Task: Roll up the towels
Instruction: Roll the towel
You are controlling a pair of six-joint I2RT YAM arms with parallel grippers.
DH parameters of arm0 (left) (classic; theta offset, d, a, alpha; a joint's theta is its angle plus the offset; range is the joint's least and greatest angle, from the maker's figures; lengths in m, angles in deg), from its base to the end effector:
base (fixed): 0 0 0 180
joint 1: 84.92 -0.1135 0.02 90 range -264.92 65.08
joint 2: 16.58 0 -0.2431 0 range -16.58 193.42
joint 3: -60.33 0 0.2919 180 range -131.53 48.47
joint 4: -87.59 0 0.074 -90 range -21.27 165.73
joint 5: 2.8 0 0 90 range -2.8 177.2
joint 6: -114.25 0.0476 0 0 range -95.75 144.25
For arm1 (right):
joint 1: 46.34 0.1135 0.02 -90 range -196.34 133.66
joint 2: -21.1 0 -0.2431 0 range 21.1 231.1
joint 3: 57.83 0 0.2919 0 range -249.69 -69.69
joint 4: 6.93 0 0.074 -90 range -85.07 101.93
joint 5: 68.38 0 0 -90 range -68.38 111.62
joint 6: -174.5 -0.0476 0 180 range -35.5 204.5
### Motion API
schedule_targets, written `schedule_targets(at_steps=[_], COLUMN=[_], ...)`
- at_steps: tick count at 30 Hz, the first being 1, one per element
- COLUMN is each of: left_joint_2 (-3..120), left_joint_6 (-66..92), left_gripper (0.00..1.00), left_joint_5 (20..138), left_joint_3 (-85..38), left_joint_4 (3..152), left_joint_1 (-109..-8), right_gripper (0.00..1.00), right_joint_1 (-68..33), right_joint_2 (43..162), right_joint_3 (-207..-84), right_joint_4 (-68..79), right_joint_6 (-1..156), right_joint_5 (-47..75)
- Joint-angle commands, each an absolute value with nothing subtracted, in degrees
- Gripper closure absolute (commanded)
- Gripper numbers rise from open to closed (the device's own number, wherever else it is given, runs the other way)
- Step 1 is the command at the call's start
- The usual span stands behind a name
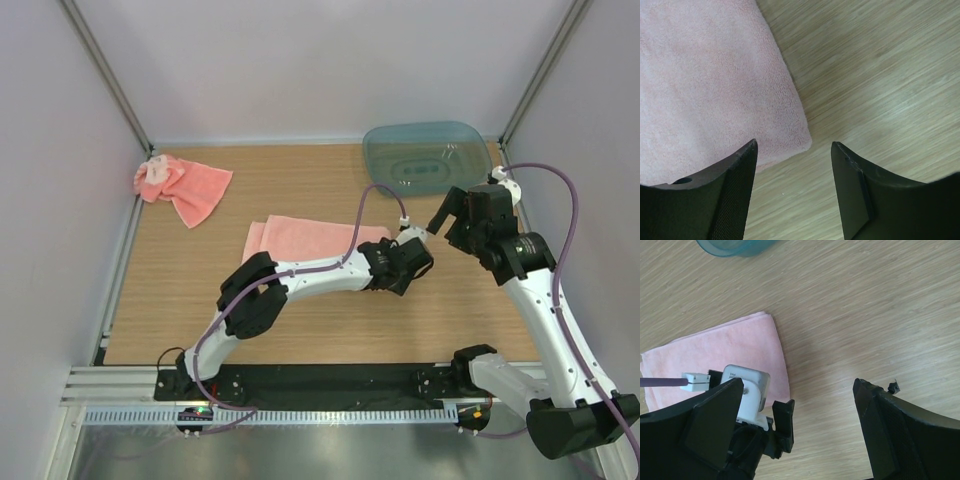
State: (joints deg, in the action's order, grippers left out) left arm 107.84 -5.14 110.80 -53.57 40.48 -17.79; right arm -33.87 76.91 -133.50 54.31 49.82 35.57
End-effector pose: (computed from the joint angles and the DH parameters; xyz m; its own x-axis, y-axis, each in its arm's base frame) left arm 0.2147 -0.4601 0.1614 -0.6595 0.4064 -0.6324 0.5020 0.8643 0.0319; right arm 0.2447 0.0424 0.3343 -0.5495 0.4440 -0.7077 0.3402 0.8926 0.2959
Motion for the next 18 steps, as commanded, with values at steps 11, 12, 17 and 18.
schedule_targets(at_steps=[11, 12, 17, 18], left_joint_2=[113.2, 113.4, 113.9, 113.8], left_joint_6=[-3.4, -3.6, -4.3, -4.5], left_gripper=[0.49, 0.50, 0.62, 0.66], left_joint_5=[110.7, 110.8, 112.0, 112.6], left_joint_3=[-54.9, -54.6, -52.1, -51.7], left_joint_4=[39.9, 40.2, 41.4, 42.0], left_joint_1=[-17.1, -17.1, -17.1, -17.1], right_gripper=[0.00, 0.00, 0.00, 0.00], right_joint_1=[-33.9, -33.9, -33.9, -34.0], right_joint_2=[77.3, 77.3, 78.0, 78.3], right_joint_3=[-132.3, -132.2, -132.4, -132.3], right_joint_4=[52.6, 52.6, 52.2, 52.2], right_joint_6=[49.5, 49.5, 49.5, 49.4], right_joint_5=[34.4, 34.2, 33.2, 33.2])
